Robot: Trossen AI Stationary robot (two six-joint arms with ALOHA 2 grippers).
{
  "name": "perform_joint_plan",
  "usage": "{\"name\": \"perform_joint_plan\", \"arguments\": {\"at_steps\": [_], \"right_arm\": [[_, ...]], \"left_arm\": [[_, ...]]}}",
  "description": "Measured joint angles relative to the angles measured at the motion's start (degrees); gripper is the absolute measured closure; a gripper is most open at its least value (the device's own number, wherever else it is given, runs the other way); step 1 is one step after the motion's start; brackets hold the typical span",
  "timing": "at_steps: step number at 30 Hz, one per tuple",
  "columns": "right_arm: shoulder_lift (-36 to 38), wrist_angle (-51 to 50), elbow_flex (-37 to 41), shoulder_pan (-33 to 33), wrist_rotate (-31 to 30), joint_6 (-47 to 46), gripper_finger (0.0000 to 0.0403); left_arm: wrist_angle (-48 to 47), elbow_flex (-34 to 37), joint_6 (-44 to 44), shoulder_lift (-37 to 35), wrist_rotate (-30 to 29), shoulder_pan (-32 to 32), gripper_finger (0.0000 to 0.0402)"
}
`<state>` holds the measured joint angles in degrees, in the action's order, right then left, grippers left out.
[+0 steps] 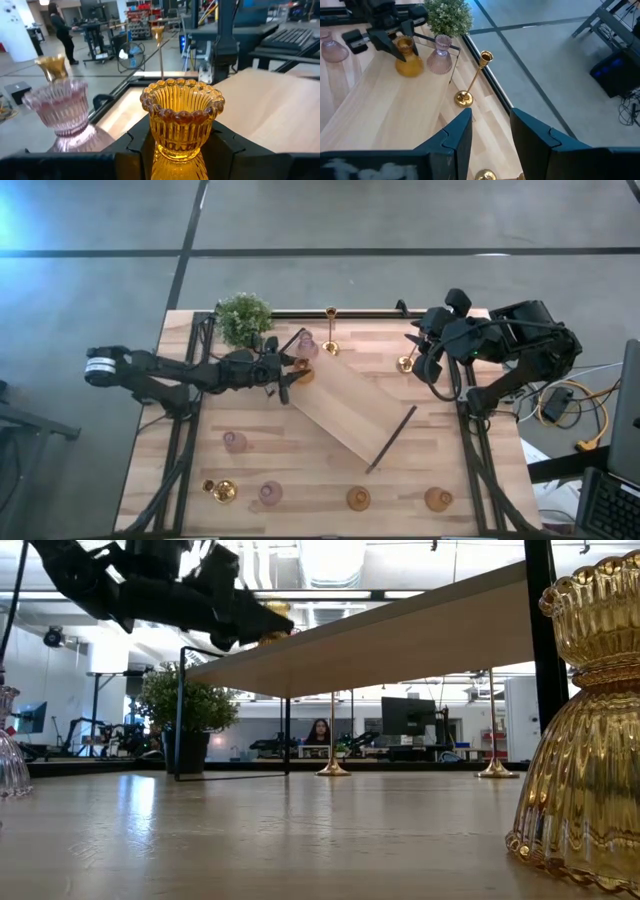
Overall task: Pick & Place candle stick holders
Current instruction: Put the top yellow candle holder on the shelf
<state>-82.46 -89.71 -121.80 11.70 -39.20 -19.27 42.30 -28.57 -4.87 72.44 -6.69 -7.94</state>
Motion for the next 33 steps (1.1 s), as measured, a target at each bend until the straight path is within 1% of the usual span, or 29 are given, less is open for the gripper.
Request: {"name": "perform_joint_plan", "arguments": {"at_steps": [8,19,24,26,30,33], "right_arm": [[0.01,-0.04,0.0,0.0,0.0,-0.02,0.0269],[0.01,-0.15,0.0,0.0,0.0,-0.02,0.0282],[0.01,-0.2,0.0,0.0,0.01,-0.08,0.0281],[-0.01,-0.22,0.0,0.0,0.02,-0.13,0.0278],[0.0,-0.26,0.0,0.0,0.02,-0.2,0.0273],[0.01,-0.26,0.0,0.0,0.02,-0.17,0.0271]], "left_arm": [[0.73,-1.86,-0.66,2.88,-0.1,0.02,0.0277],[0.37,-1.47,-0.66,2.37,-0.27,0.02,0.0277],[0.31,-1.4,-0.47,2.35,-0.73,0.0,0.0277],[0.29,-1.4,-0.48,2.36,-0.9,0.0,0.0259],[-0.78,-1.2,-0.65,2.41,-1.85,-0.02,0.0189],[-0.29,-1.19,-0.65,2.41,-2.43,-0.04,0.0156]]}}
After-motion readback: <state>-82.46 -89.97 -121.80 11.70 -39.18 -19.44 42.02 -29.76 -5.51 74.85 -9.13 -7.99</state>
